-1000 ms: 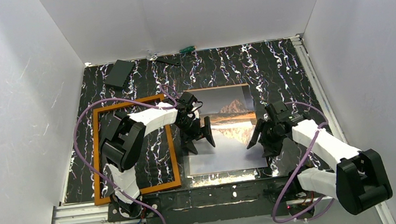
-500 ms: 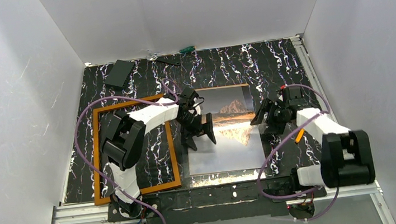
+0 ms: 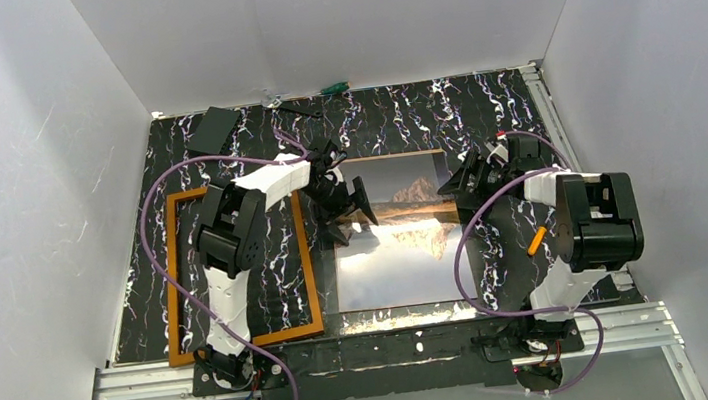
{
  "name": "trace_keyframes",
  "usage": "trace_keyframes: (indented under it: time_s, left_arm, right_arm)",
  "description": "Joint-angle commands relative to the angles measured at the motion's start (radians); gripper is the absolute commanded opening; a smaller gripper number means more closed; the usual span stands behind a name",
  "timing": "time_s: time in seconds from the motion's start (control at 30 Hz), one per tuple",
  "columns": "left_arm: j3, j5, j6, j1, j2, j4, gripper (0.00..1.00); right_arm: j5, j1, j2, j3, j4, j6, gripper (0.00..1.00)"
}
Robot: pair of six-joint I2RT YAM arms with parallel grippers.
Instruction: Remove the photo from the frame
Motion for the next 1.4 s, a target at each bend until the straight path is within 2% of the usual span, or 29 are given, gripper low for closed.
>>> trace_keyframes:
  time_s: [0.0, 0.43, 0.47, 0.5, 0.7, 0.97, 1.1, 1.23, 1.37]
  left_arm:
    - [-0.014, -0.052, 0.043, -0.002, 0.040, -0.114, 0.89]
    - [-0.033, -0.075, 0.045, -0.001, 0.048, -0.108, 0.89]
    - [-0.032, -0.077, 0.046, -0.001, 0.049, -0.111, 0.88]
    - [-0.032, -0.079, 0.048, -0.001, 0.050, -0.111, 0.88]
    - [-0.035, -0.078, 0.048, -0.001, 0.054, -0.110, 0.89]
    - [-0.031, -0.073, 0.051, -0.001, 0.057, -0.113, 0.89]
    - [-0.030, -0.065, 0.048, -0.001, 0.061, -0.108, 0.89]
    - [-0.036, -0.066, 0.051, -0.001, 0.056, -0.107, 0.89]
    - [-0.044, -0.067, 0.053, -0.001, 0.051, -0.104, 0.89]
  right_arm:
    - [-0.102, -0.003, 0.028, 0.005, 0.128, 0.016, 0.83]
    - [-0.148, -0.007, -0.029, 0.007, 0.140, 0.054, 0.83]
    - [-0.153, -0.006, -0.034, 0.007, 0.139, 0.058, 0.82]
    - [-0.158, -0.007, -0.037, 0.005, 0.139, 0.062, 0.73]
    - [-0.163, -0.007, -0.052, -0.014, 0.135, 0.061, 0.73]
    - [-0.166, -0.007, -0.026, -0.019, 0.124, 0.016, 0.73]
    - [-0.180, -0.006, 0.042, -0.001, 0.137, -0.008, 0.73]
    - [-0.214, -0.007, 0.070, -0.021, 0.225, 0.020, 0.73]
    - [-0.231, -0.008, 0.120, 0.015, 0.208, 0.035, 0.73]
